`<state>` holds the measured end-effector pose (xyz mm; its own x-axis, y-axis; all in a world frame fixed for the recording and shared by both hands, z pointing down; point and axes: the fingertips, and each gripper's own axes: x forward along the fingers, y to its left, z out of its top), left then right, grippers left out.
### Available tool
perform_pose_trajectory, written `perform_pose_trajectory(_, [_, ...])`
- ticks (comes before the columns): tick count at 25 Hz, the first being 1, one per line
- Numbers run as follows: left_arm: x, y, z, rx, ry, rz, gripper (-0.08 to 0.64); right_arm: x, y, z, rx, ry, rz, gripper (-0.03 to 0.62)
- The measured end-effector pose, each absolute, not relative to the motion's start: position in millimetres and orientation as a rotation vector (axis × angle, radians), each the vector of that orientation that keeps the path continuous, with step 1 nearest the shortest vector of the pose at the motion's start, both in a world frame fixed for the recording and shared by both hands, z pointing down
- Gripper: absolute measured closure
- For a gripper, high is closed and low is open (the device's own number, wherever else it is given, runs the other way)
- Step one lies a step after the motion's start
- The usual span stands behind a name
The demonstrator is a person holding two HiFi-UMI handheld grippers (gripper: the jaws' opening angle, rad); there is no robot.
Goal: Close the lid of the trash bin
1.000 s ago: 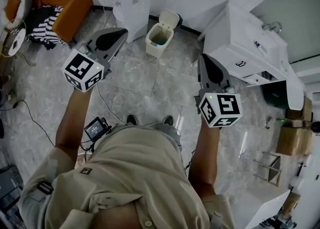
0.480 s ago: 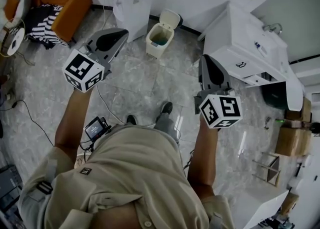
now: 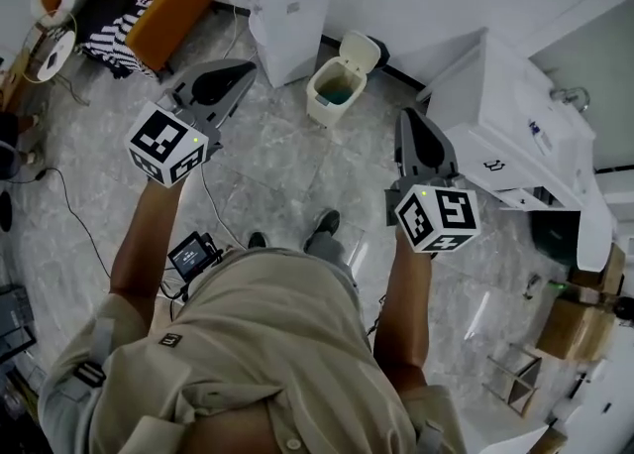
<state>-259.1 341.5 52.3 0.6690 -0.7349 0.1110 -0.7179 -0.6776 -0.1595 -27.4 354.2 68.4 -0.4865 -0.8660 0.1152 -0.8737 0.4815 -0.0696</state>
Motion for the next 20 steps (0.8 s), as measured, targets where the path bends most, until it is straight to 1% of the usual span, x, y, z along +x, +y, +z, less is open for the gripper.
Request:
perform_pose_trajectory(11, [-220.9,284.4,56.2,-2.708,1.381,-0.298,0.545,7.4,264.7,81.6,1.385,-2.734,0.225,0.568])
perform_pose_trajectory(20, [-182.9,245.8,54.3,-2.67,1.453,-0.339,0.545,41.9,213.6,85.1,1.304,-2.777,0.25,0.568])
